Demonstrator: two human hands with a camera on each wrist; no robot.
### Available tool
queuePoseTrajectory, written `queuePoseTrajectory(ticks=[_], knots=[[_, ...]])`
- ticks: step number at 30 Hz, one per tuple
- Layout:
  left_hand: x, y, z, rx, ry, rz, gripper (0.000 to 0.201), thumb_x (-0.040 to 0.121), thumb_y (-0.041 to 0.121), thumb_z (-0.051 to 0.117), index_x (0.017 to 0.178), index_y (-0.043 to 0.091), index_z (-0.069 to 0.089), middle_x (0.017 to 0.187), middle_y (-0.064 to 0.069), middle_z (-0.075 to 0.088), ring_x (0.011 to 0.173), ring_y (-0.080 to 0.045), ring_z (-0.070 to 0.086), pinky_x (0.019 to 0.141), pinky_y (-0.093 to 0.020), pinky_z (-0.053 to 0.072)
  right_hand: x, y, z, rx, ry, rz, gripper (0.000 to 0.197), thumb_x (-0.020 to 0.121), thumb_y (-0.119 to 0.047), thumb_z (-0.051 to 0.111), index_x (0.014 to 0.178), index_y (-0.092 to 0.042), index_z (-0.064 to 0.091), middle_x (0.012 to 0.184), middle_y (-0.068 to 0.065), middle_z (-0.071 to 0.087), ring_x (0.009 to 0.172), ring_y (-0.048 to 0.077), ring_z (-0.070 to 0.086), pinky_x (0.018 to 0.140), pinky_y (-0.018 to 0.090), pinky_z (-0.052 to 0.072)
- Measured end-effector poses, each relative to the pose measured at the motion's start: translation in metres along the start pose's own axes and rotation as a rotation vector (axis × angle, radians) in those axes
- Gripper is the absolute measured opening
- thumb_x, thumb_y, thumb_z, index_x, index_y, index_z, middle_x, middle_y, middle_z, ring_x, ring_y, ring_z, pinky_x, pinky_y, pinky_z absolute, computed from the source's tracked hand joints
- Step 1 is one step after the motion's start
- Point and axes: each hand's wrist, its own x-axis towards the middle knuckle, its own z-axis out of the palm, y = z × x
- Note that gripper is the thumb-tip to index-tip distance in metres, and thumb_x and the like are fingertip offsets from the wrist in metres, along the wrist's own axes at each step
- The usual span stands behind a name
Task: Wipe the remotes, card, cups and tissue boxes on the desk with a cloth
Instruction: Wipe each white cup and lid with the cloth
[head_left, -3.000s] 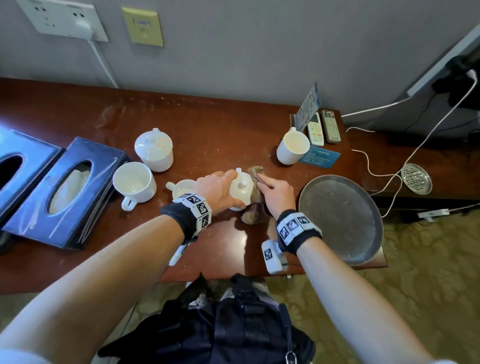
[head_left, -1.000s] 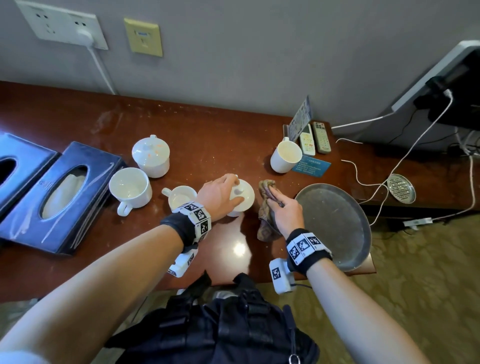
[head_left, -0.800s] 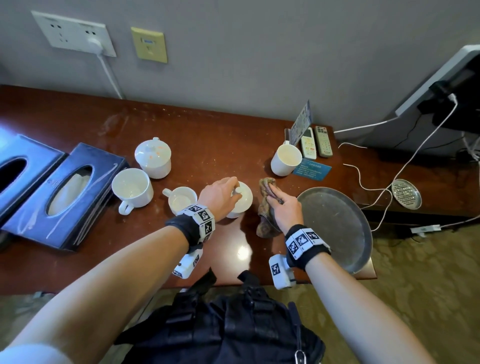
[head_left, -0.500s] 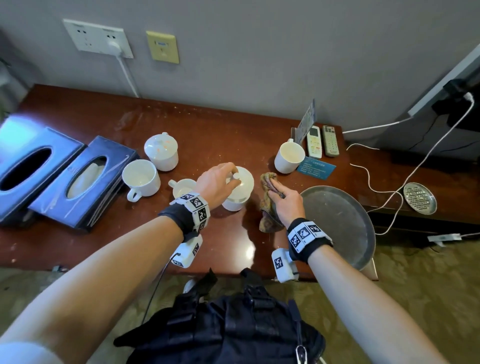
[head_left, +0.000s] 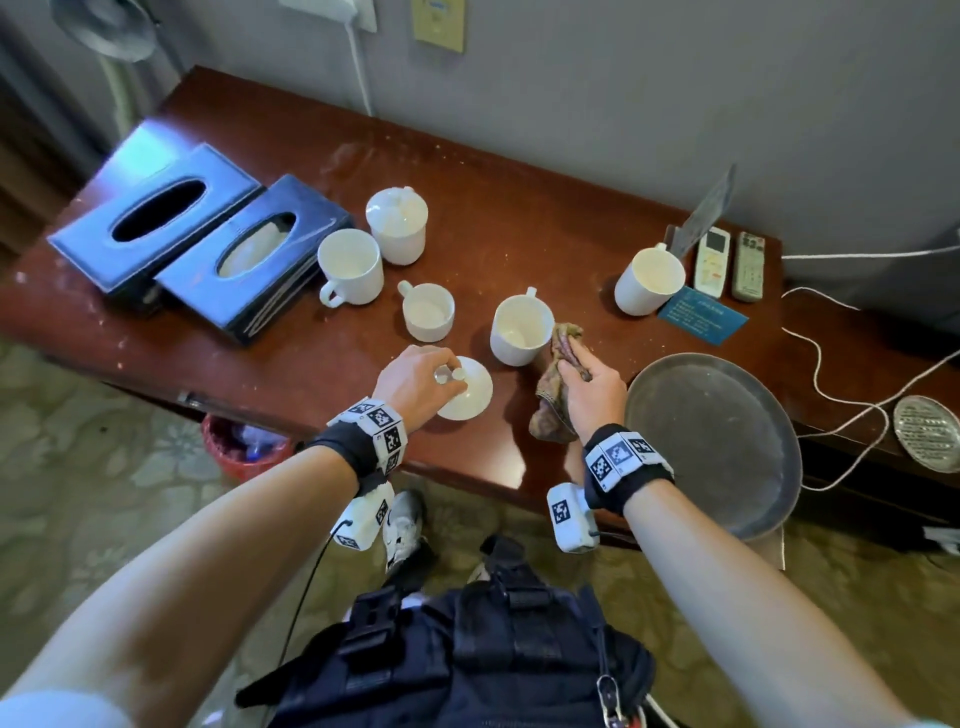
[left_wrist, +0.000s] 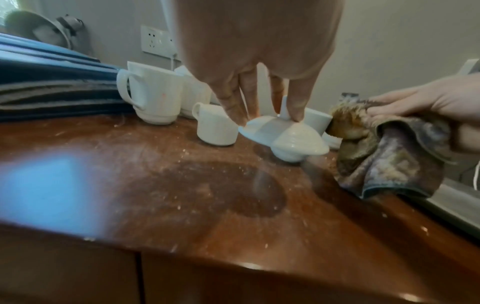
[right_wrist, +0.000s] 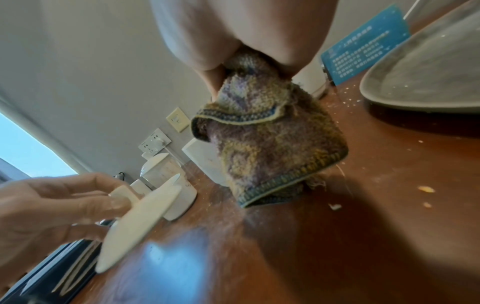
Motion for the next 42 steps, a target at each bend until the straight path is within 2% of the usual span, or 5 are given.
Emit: queuePoseTrajectory(ticks=[6,14,27,31,42], knots=[[0.011,-0.015,0.025,0.139,-0.077,-0.002,0.020,0.091,0.024,0.066,0.109,0.014,0.066,0.126,-0.002,0.061,0.118,-0.022,0.050,0.090,-0.035,0.044,-0.011,0.023,-0.002,0.019,-0.013,0.054,0.040,0.094,-0.017,0.060,0.133,-0.023,0.060,0.138,-0.005,0.057,0.130,0.012,0.051,0.114,0.033,0.037],[0.020,-0.016,0.033,0.271,-0.189,-0.029,0.026,0.092,0.031,0.066,0.114,0.018,0.063,0.129,-0.002,0.057,0.118,-0.022,0.050,0.089,-0.037,0.046,-0.015,0.026,-0.006,0.022,0.005,0.103,0.038,0.095,-0.015,0.060,0.133,-0.020,0.060,0.138,-0.002,0.058,0.129,0.013,0.051,0.108,0.020,0.034],[0.069,0.068,0.010,0.312,-0.174,0.134,0.098,0.073,0.064,0.074,0.148,0.029,0.023,0.134,-0.010,0.043,0.121,-0.029,0.048,0.094,-0.045,0.049,-0.001,0.013,-0.007,0.120,0.020,0.110,0.037,0.094,-0.016,0.063,0.130,-0.025,0.062,0.138,-0.006,0.057,0.130,0.010,0.050,0.113,0.029,0.037],[0.085,0.084,0.015,0.462,-0.221,0.149,0.096,0.078,0.060,0.072,0.152,0.033,0.018,0.132,-0.012,0.042,0.120,-0.032,0.048,0.090,-0.046,0.051,0.001,0.016,-0.019,0.098,0.063,0.124,0.035,0.094,-0.017,0.063,0.128,-0.025,0.064,0.139,-0.004,0.057,0.131,0.011,0.049,0.111,0.023,0.034],[0.097,0.096,0.009,0.625,-0.253,0.156,0.090,0.071,0.059,0.074,0.142,0.021,0.033,0.122,-0.013,0.049,0.105,-0.032,0.058,0.076,-0.037,0.051,0.012,0.014,-0.033,0.034,0.115,0.124,0.034,0.092,-0.020,0.065,0.125,-0.030,0.065,0.137,-0.005,0.058,0.130,0.015,0.051,0.114,0.035,0.037]])
